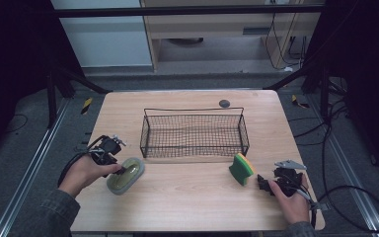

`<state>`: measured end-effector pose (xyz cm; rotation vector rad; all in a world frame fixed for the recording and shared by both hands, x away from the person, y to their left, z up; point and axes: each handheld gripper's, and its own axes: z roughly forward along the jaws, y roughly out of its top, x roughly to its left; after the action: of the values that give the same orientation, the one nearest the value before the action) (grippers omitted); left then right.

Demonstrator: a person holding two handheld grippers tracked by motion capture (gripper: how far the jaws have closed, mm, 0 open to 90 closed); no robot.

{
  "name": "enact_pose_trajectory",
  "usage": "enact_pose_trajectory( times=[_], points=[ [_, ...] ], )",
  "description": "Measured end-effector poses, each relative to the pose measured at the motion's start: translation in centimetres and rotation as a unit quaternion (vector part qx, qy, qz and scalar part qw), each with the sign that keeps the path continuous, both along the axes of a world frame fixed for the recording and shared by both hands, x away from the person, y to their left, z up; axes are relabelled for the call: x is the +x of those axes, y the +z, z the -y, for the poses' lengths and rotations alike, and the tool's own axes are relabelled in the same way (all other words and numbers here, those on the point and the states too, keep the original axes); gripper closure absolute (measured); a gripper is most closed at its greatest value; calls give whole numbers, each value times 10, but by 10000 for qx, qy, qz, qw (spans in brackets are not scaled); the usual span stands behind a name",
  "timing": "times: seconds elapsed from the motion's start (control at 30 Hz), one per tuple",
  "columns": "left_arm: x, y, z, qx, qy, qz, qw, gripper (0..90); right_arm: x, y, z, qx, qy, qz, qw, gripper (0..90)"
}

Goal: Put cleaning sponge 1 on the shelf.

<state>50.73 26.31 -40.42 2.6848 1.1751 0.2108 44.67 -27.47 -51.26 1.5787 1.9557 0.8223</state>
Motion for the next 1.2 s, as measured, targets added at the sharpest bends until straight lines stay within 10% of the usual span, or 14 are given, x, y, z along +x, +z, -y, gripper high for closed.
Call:
enact_pose_trajectory(
  times=[1.2],
  points=[
    [16,-25,15,312,-74,-556,9979,668,0,0,1,-3,105,-6,9999,7]
  ],
)
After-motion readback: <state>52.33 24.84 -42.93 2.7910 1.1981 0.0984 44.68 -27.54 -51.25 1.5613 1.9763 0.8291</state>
